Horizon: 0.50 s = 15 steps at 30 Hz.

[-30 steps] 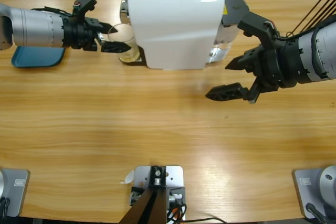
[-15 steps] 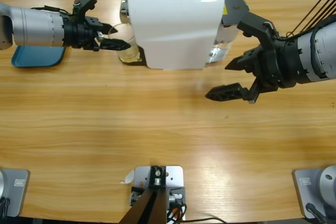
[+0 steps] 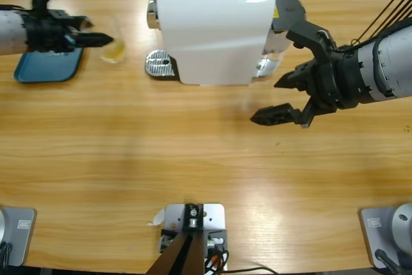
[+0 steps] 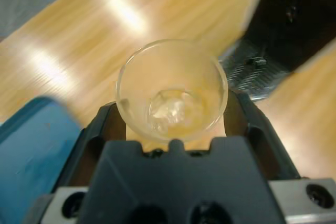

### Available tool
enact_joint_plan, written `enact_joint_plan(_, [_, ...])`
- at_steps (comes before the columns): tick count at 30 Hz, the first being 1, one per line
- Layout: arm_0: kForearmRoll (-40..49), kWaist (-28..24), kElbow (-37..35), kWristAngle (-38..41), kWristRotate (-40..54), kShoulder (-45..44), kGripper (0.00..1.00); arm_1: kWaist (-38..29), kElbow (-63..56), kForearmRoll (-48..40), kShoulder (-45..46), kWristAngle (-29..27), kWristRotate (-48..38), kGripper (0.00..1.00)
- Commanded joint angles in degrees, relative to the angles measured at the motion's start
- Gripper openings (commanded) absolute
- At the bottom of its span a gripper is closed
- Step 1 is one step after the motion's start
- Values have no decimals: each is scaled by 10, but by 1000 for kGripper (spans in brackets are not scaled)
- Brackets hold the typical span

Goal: Pour coffee

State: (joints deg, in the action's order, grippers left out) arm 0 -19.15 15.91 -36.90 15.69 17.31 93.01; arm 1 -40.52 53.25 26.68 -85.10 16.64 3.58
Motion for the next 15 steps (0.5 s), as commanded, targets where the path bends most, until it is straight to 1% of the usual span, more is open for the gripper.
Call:
enact_joint_plan(1, [-48,-128,42,-81,-58,-2,350,-6,-6,-7,-26,12,7,1000])
enact_joint_plan(5, [-85,-165,44,-92,-79,29,352,-6,-6,-7,-33,12,7,1000])
enact_joint_plan(8, [-98,-174,43,-101,-82,42,352,-6,-6,-6,-33,11,7,1000])
enact_joint_plan(15, [-99,-184,43,-116,-90,84,353,-6,0,-4,-36,11,7,1000])
